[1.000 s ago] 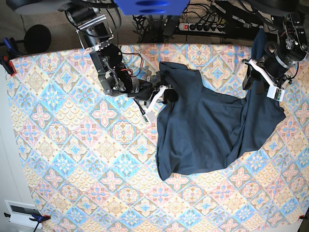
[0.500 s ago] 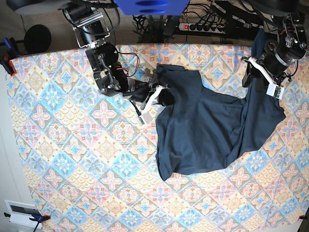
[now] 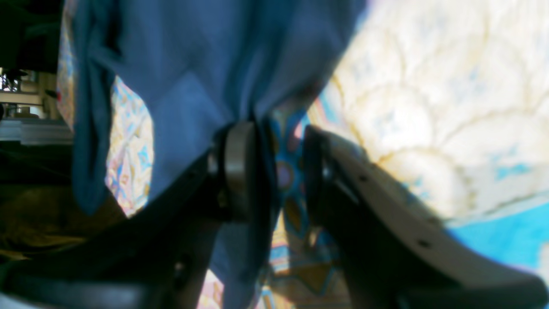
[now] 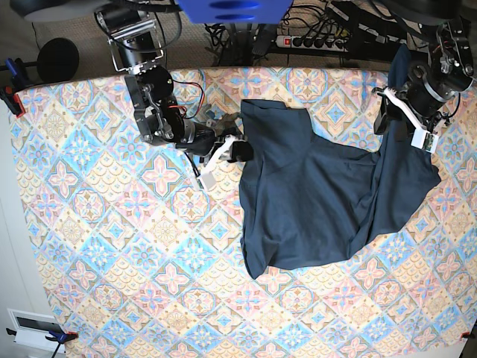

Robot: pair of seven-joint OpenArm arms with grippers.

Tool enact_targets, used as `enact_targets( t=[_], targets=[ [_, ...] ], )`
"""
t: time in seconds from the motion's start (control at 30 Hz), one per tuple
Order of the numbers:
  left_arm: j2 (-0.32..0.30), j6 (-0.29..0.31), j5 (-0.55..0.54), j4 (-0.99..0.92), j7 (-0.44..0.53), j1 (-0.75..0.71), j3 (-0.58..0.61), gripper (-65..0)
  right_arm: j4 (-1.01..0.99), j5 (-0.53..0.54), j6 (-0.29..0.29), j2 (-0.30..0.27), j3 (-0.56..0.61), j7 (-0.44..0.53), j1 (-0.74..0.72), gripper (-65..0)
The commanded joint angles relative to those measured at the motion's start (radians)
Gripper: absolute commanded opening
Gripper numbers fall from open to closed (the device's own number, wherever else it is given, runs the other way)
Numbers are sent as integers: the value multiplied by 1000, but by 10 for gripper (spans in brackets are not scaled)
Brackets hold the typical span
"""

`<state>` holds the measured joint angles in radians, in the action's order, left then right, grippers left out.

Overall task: Layout the t-shirt on the table in an organized manner, then fold the t-shirt properly
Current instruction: 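Drag the shoulder edge with the right gripper away from the left gripper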

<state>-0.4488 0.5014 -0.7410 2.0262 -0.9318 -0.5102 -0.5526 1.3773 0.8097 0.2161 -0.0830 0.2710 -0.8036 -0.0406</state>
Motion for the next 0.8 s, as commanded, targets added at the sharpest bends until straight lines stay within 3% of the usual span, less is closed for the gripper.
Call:
enact_targets(
  t=[0.0, 0.33, 0.77],
  targets=[
    [-14, 4, -15, 14, 23, -1, -8, -369, -3, 9, 7, 2, -3, 0, -22, -470],
    [-14, 4, -15, 14, 23, 0, -8, -369, -46, 9, 7, 5, -14, 2, -163, -470],
    [-14, 4, -15, 14, 23, 3, -7, -369, -144, 9, 7, 5, -14, 3, -172, -471]
  ],
)
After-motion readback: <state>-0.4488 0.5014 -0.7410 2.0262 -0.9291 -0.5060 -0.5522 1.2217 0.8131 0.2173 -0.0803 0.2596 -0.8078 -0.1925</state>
